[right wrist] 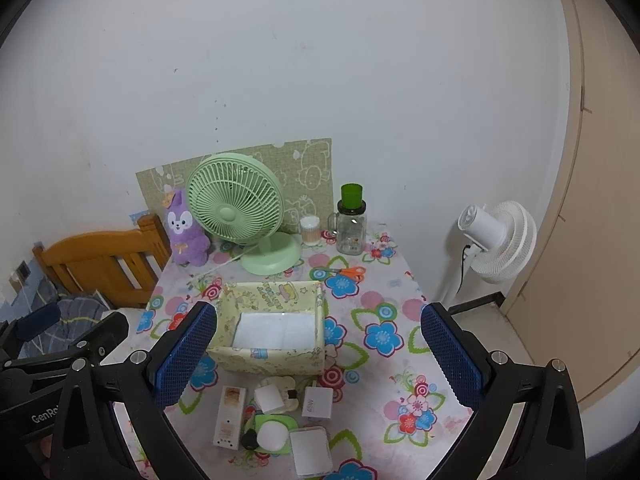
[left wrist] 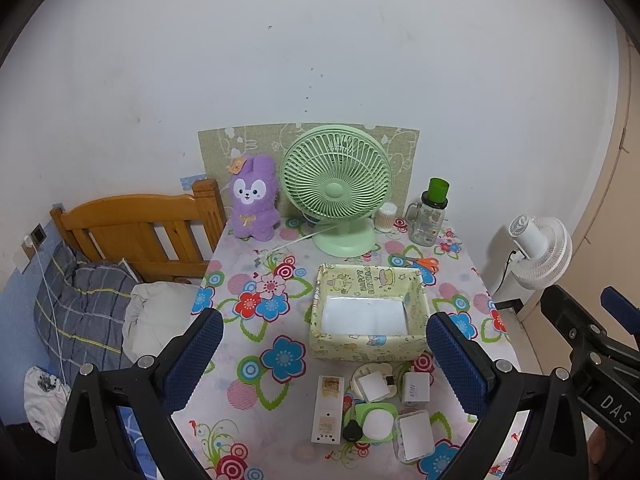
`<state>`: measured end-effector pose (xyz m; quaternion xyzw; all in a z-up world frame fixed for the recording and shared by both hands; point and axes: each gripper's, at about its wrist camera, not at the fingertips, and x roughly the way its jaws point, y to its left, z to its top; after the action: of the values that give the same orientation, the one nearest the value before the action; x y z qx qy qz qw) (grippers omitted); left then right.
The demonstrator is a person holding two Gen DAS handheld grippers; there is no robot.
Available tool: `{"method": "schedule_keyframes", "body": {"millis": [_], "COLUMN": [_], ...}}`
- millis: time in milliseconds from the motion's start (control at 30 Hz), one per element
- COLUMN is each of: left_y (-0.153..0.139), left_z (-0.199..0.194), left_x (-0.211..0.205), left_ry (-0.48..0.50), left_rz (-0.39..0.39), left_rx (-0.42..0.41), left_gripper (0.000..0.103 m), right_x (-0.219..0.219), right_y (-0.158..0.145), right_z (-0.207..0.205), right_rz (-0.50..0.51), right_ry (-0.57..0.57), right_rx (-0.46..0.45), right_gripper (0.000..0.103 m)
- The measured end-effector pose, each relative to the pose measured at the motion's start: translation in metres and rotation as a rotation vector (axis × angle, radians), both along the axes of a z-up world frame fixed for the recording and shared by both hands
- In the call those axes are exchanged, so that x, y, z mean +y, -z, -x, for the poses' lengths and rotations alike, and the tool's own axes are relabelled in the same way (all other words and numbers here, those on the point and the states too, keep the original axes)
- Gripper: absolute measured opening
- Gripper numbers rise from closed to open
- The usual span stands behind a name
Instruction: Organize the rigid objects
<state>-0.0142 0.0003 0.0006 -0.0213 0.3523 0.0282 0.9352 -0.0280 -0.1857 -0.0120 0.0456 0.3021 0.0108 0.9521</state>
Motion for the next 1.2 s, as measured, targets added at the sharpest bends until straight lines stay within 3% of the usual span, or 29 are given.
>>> {"method": "schedule_keyframes", "body": {"millis": [1200], "left_y": [-0.0025], "left_z": [0.0054], "left_x": [-0.0026], "left_ry": [-0.002], "left_rz": [-0.012], "left_rx": [-0.012], "left_gripper": [0.103], "right_x": [-0.0001], "right_y": [0.0061], "right_z": [0.0044], "right_rz": [-0.005], "right_ry": [-0.008], "right_rx": [-0.013], "right_gripper": [0.103]}}
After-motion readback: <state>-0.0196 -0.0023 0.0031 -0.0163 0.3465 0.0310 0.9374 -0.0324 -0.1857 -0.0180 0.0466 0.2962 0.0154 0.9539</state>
